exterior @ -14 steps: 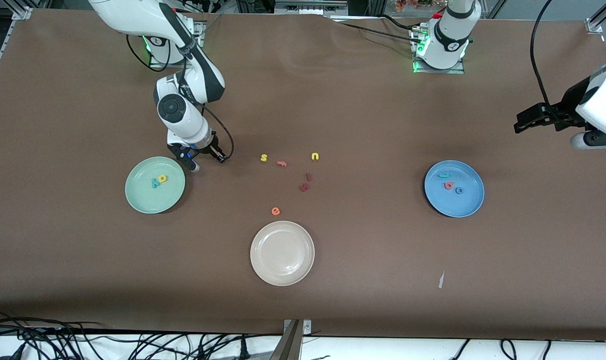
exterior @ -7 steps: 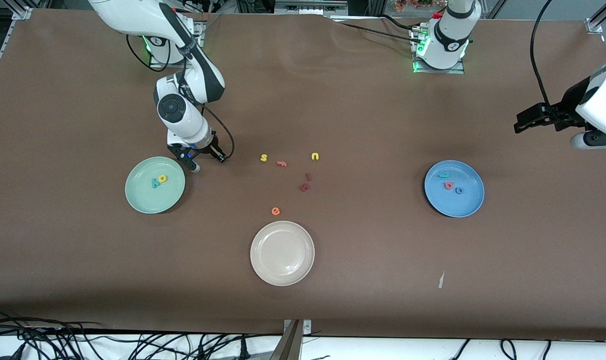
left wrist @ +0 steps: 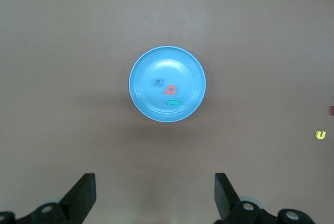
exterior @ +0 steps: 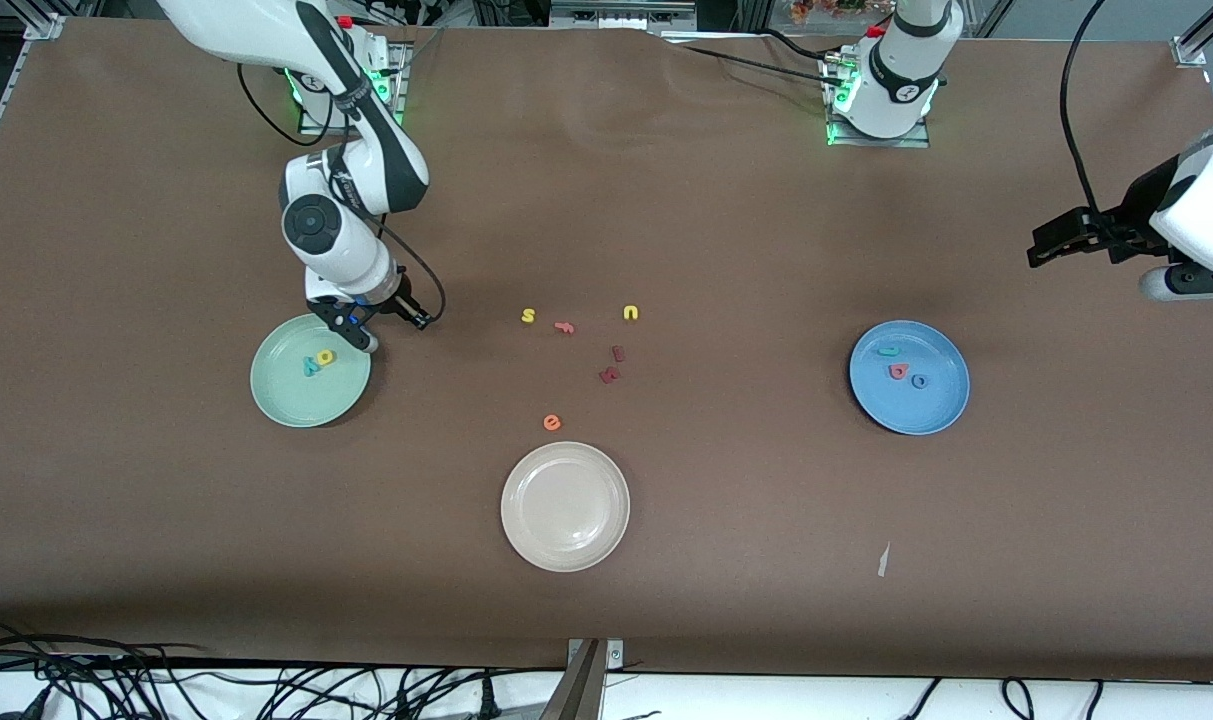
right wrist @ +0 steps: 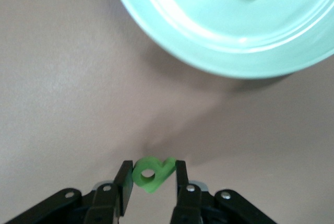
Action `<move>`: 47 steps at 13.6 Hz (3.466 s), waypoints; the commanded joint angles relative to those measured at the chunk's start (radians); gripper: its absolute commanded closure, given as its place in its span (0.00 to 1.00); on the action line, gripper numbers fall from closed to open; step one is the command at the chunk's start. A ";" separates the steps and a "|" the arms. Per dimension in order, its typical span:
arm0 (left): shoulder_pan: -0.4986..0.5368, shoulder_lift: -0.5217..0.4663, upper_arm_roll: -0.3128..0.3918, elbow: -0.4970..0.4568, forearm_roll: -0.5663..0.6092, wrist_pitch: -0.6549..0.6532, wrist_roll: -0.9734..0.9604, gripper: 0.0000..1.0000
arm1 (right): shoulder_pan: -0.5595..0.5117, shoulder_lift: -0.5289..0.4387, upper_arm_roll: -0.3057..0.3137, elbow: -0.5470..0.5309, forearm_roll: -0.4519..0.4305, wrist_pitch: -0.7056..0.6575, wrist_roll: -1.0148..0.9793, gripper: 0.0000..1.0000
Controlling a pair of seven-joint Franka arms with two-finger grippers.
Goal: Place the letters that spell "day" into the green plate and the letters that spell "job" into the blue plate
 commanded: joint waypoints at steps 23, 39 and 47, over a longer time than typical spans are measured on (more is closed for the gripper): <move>-0.004 0.005 -0.002 0.007 -0.005 0.000 0.003 0.00 | -0.029 -0.107 -0.270 0.747 -0.006 -0.903 -0.847 0.01; -0.004 0.005 -0.002 0.007 -0.005 0.004 0.003 0.00 | -0.305 -0.185 0.054 0.739 -0.066 -0.926 -0.780 0.00; -0.004 0.005 -0.002 0.008 -0.005 0.003 0.003 0.00 | -0.308 -0.181 0.052 0.793 -0.063 -0.926 -0.796 0.00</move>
